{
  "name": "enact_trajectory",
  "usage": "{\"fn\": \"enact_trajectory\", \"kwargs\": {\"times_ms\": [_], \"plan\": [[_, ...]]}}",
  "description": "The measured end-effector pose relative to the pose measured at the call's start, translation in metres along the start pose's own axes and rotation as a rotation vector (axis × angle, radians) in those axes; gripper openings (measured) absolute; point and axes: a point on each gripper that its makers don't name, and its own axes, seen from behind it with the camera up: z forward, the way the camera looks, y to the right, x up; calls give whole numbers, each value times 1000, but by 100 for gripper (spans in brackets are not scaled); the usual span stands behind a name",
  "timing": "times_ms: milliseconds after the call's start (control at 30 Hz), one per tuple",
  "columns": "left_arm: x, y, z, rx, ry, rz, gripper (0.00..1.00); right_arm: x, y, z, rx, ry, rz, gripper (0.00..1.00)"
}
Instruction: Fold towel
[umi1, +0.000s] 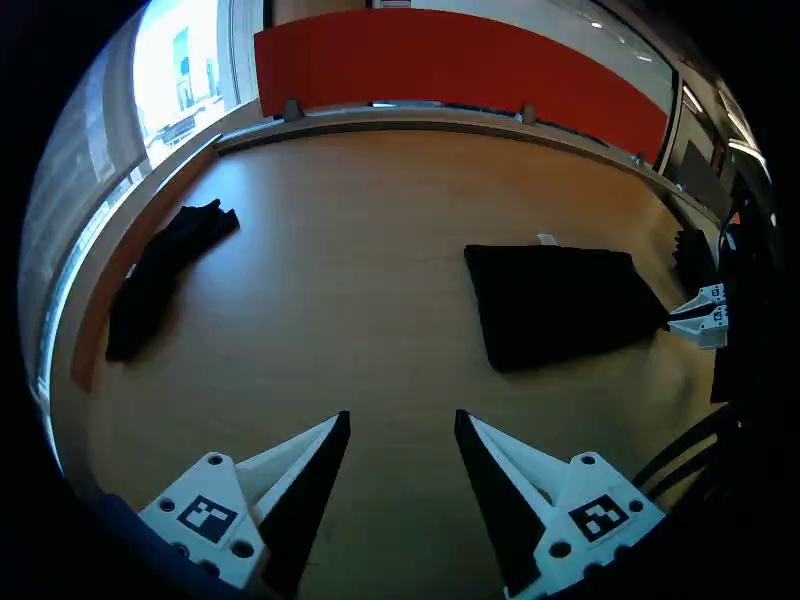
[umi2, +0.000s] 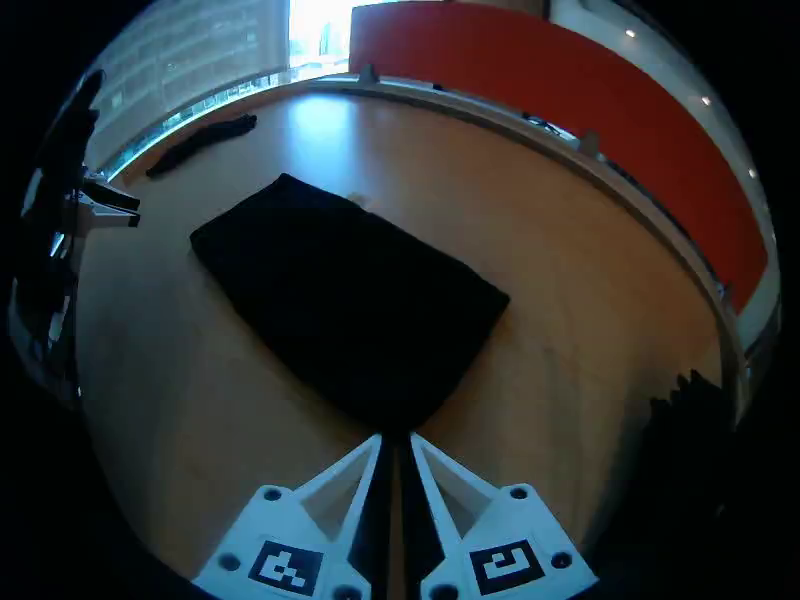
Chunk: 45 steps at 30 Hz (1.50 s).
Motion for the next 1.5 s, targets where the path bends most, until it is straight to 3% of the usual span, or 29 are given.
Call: {"fn": "enact_trajectory", "kwargs": {"times_ms": [300,967,1500], "plan": [[2,2,0,-5,4,-2,77,29,0,-9,-5,40,-60,4],[6,4,-3,-10,21,-20,77,138,-18,-17,11,180,-201,4],[7,1,-8,-17,30,-37,77,160,-41,-10,45,190,-255,4]]}}
